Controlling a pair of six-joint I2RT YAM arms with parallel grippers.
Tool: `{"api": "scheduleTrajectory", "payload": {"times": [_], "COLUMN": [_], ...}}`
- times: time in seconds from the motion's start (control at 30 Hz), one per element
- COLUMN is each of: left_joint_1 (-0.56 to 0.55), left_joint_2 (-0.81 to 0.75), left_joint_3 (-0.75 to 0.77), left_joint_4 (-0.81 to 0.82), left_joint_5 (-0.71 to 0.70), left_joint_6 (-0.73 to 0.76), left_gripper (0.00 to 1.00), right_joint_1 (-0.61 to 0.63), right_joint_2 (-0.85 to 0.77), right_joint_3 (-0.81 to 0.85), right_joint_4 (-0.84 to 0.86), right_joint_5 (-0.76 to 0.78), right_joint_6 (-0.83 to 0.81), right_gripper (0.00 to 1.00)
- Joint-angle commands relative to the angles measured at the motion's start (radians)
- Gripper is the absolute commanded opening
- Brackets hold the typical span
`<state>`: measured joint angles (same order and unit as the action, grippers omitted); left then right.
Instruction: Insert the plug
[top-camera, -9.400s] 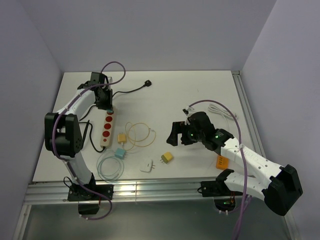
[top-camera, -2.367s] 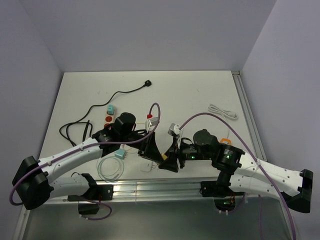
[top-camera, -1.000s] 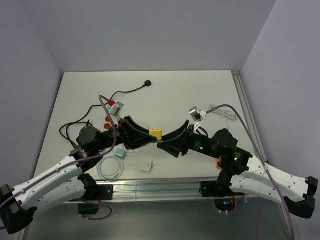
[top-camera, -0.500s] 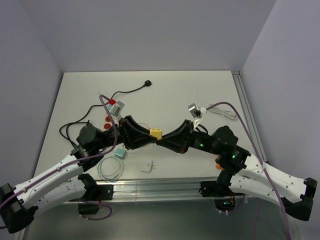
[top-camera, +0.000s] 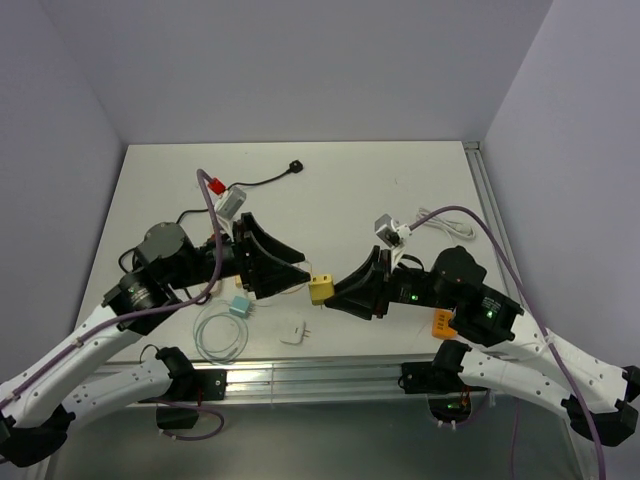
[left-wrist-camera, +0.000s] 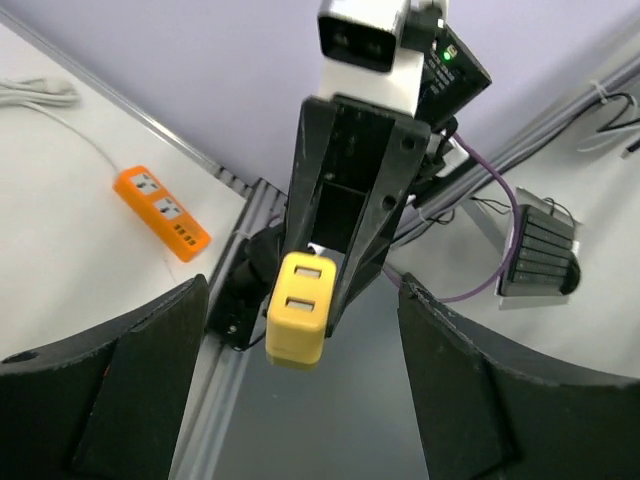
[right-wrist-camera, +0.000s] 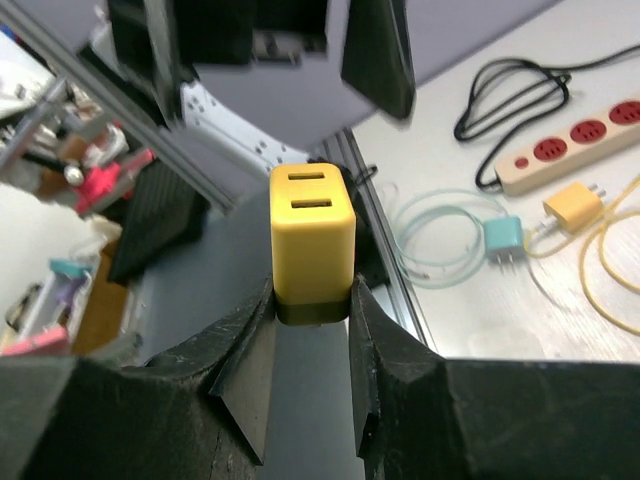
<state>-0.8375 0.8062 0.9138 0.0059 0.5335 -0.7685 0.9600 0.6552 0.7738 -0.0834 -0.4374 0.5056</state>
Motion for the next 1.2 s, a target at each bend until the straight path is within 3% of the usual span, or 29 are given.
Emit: {"api": "scheduleTrajectory", "payload": {"times": [0.0, 0.07, 0.2, 0.47, 0.6, 0.73, 0.87, 1.17], "left_joint_1": [-0.002, -0.002, -0.002, -0.003, -0.003, -0.003, -0.003, -0.003], "left_joint_2": [0.016, 0.068, 0.139, 0.064, 0.114, 0.155, 0.186, 0.211], "left_joint_3": [0.146, 0.228, 0.313, 0.191, 0.212, 0.224, 0.237, 0.246], "left_joint_4": [-0.320, -0.459, -0.575, -0.399, -0.434, -0.455, -0.495, -0.520], "left_joint_5": [-0.092, -0.125, -0.090, 0.138, 0.294, 0.360, 0.355, 0.385], "left_joint_6": [0.106, 0.123, 0.158, 0.337, 0.380, 0.403, 0.417, 0.428], "left_gripper": [0.80, 0.79, 0.74, 0.71, 0.70, 0.74, 0.75, 0.66], "right_joint_1": [-0.007, -0.006, -0.007, -0.007, -0.007, -0.007, -0.007, -0.007], "right_joint_2": [0.041, 0.070, 0.113, 0.133, 0.113, 0.104, 0.116, 0.150], "right_joint_3": [0.083, 0.105, 0.131, 0.117, 0.125, 0.134, 0.147, 0.162], "right_joint_4": [-0.143, -0.182, -0.240, -0.204, -0.216, -0.217, -0.214, -0.191], "right_joint_5": [-0.040, -0.026, -0.023, -0.175, -0.216, -0.251, -0.268, -0.296], "right_joint_6": [-0.114, -0.136, -0.197, -0.194, -0.200, -0.203, -0.200, -0.194], "right_gripper": [0.00, 0.00, 0.00, 0.00, 0.00, 0.00, 0.00, 0.00]}}
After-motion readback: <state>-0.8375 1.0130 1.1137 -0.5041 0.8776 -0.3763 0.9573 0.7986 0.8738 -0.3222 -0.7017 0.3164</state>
